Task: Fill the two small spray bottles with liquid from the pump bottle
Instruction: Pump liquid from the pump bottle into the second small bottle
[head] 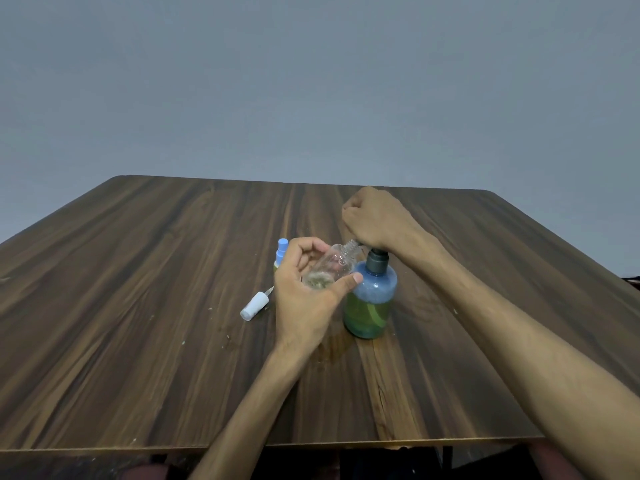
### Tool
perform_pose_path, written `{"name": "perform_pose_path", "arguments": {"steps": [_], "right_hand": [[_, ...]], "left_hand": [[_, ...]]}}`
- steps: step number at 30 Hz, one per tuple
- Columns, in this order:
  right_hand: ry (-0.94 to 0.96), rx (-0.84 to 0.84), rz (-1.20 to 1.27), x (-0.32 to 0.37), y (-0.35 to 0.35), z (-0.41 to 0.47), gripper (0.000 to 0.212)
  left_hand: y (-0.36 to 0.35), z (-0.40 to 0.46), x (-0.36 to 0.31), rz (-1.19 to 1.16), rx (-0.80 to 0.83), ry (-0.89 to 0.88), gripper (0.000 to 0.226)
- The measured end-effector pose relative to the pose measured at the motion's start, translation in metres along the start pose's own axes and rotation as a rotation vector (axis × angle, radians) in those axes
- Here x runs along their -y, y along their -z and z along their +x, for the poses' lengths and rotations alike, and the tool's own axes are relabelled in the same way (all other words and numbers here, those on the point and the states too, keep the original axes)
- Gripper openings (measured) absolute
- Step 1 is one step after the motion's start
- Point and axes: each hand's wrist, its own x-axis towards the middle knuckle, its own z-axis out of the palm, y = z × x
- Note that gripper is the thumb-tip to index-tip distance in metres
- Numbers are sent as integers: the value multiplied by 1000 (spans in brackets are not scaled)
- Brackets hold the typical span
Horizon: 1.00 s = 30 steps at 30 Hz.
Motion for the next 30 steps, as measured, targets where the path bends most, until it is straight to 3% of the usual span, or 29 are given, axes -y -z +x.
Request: {"name": "perform_pose_path", "arguments": {"steps": [25,30], "right_hand": [[-32,20,-12,2,2,-3,30],[9,-54,-12,3,5,-3,27]], "left_hand": [[0,-1,0,-22,4,8,49],[0,0,1,-24,5,1,49]]}}
